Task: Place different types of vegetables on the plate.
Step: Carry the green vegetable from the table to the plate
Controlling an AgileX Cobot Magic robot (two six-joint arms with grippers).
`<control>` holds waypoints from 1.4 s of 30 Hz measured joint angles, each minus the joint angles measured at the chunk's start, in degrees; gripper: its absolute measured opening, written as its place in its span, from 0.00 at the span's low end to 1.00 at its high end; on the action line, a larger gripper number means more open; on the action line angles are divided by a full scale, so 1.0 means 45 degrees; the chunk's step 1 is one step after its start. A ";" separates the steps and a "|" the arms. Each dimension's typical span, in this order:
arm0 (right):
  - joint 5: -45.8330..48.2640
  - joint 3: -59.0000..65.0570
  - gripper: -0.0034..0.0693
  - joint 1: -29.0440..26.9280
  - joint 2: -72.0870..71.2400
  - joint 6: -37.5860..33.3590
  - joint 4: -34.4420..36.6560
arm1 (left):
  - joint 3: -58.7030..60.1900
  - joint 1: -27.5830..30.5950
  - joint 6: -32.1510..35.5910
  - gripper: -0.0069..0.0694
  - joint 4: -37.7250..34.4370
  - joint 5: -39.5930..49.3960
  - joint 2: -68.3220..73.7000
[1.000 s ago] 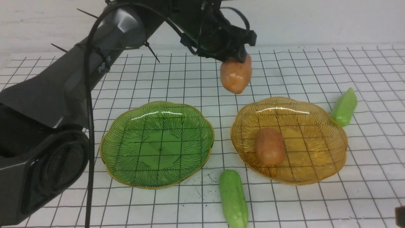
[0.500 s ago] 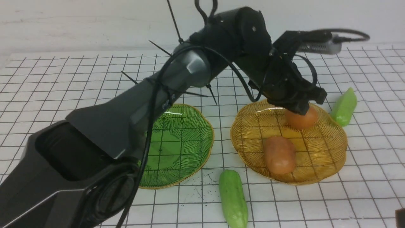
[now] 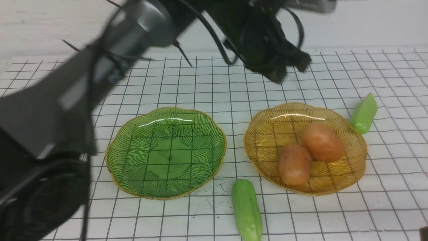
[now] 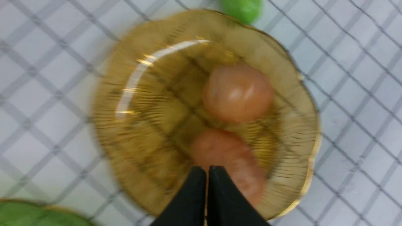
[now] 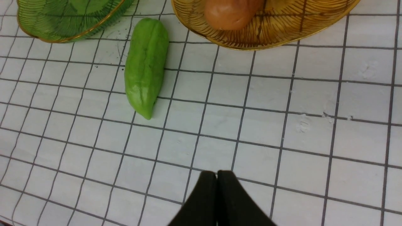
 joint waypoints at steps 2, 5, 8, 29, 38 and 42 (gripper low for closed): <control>0.0031 -0.0182 0.03 0.0000 0.0078 0.0000 0.0132 | 0.0700 0.0042 -0.0082 0.08 0.0795 0.0043 -0.0881; 0.0188 -0.0660 0.03 0.0000 0.0602 -0.0397 0.0655 | 0.2394 0.0042 -0.0192 0.08 0.1412 0.0082 -0.2390; 0.0216 -0.1143 0.03 0.0000 0.1535 -0.1539 0.1526 | 0.4946 0.0042 -0.0417 0.08 0.1864 0.0082 -0.4192; -0.4224 -0.2782 0.14 0.5918 0.9743 -0.0573 0.0828 | 1.8809 0.0042 -0.2949 0.08 0.2202 -0.5288 -1.6418; -0.4263 -0.5332 0.64 0.7575 1.3234 0.2402 -0.2095 | 1.9514 0.0042 -0.4471 0.08 0.3798 -0.4027 -1.9310; -0.4263 -0.5979 0.79 0.7802 1.4346 0.2654 -0.2120 | 1.9514 0.0042 -0.5239 0.08 0.4968 -0.3060 -1.9925</control>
